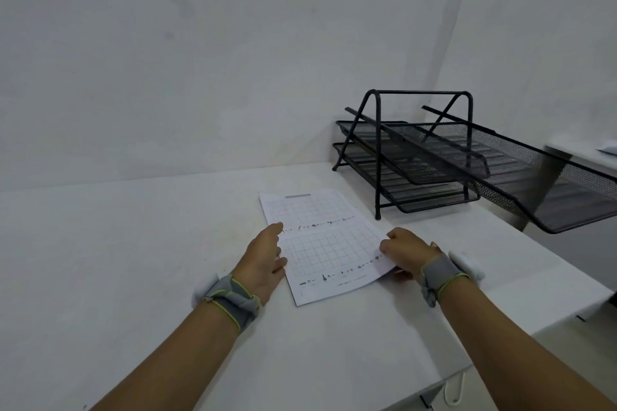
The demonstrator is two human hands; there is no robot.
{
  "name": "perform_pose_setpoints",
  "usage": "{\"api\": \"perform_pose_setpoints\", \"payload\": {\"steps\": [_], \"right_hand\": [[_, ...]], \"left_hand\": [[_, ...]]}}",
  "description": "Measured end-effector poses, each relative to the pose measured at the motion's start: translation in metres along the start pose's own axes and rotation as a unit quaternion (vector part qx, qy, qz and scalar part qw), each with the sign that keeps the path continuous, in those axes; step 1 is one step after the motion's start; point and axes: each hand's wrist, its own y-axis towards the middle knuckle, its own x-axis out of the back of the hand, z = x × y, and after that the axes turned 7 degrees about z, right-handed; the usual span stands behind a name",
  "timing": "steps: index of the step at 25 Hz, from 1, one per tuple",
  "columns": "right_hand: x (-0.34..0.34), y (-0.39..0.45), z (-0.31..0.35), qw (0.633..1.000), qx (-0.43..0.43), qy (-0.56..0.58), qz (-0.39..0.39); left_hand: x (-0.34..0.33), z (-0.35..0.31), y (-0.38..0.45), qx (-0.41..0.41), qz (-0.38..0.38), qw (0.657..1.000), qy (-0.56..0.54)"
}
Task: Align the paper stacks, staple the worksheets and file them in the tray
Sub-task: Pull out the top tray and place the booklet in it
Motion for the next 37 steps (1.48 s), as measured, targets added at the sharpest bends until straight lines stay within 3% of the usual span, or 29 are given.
{"api": "perform_pose_setpoints", "payload": {"steps": [8, 11, 16, 22, 25, 29, 33, 37], "right_hand": [[-0.001, -0.042, -0.021, 0.973, 0.073, 0.217, -0.013], [0.004, -0.071, -0.021, 0.961, 0.096, 0.26, 0.017], [0.004, -0.122, -0.028, 0.944, 0.149, 0.292, 0.031], [-0.016, -0.166, -0.044, 0.874, 0.199, 0.44, 0.043], [-0.031, -0.181, -0.052, 0.876, 0.219, 0.425, 0.061], [-0.044, -0.195, -0.056, 0.902, 0.23, 0.364, -0.018], [-0.029, -0.214, -0.062, 0.897, 0.253, 0.34, -0.127], [-0.001, -0.231, -0.07, 0.89, 0.268, 0.302, -0.21]], "left_hand": [[0.003, 0.005, -0.002, -0.06, -0.062, 0.986, 0.143], [0.001, 0.0, -0.014, -0.074, -0.039, 0.992, 0.096], [0.001, 0.0, -0.036, -0.076, 0.069, 0.994, -0.047], [-0.012, 0.008, -0.056, -0.161, 0.068, 0.984, -0.046], [-0.02, 0.014, -0.064, -0.167, 0.081, 0.98, -0.068], [-0.03, 0.026, -0.075, -0.158, 0.148, 0.971, -0.101], [-0.042, 0.035, -0.079, -0.141, 0.213, 0.959, -0.123], [-0.06, 0.035, -0.089, -0.21, 0.288, 0.926, -0.125]]}}
